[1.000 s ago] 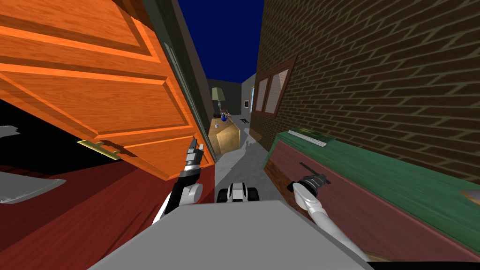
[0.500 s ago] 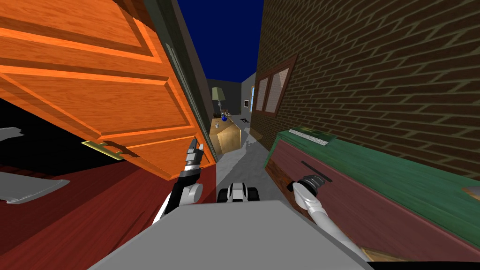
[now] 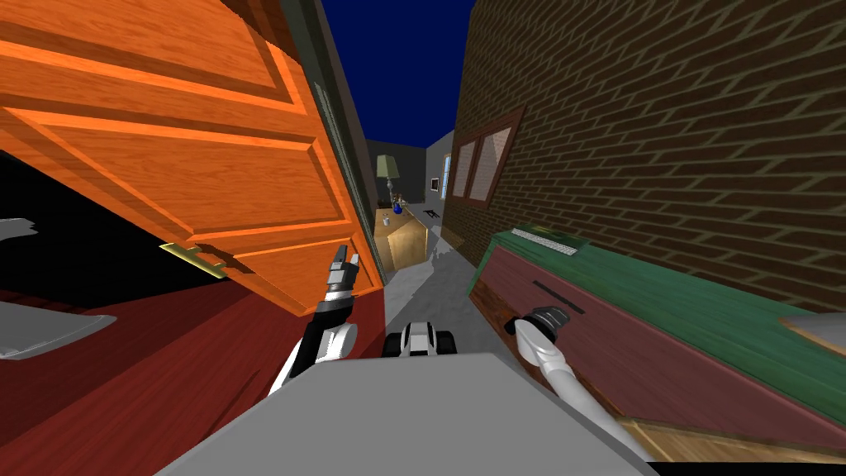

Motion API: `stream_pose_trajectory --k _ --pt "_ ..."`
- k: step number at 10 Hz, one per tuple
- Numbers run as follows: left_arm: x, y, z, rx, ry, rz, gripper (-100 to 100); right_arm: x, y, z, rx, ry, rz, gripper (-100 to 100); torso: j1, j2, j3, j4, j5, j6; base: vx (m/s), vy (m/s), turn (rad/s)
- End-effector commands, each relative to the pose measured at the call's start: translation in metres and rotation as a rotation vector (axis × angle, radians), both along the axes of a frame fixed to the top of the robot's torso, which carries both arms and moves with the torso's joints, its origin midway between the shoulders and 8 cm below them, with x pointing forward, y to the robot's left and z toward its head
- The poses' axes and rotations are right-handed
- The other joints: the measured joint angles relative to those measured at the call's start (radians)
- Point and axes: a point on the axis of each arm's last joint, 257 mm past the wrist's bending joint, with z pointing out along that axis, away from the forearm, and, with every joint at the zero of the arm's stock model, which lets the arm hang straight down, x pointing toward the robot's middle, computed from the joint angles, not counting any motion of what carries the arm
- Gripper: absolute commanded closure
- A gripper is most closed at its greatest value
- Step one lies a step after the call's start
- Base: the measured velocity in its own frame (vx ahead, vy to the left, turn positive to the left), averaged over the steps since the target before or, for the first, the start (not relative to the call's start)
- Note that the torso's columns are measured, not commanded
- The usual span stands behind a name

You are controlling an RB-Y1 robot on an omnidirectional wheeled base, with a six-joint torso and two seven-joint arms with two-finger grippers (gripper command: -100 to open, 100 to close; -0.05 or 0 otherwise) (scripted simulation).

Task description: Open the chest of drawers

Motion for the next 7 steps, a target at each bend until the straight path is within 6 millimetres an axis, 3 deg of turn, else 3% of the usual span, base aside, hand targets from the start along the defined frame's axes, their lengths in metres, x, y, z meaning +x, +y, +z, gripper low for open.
stream_pose_trajectory --k 1,7 --pt "0.000 0.000 0.000 0.000 0.000 0.000 0 0.018 -0.001 0.003 0.059 -0.076 0.005 -100 0.001 0.000 0.000 0.000 0.000 0.000 0.034 -0.056 0.014" --pt "0.000 0.000 0.000 0.000 0.000 0.000 0 0.061 0.002 0.012 0.188 -0.248 0.020 -100 0.007 0.003 0.002 0.001 0.002 0.000 0.025 -0.050 0.011"
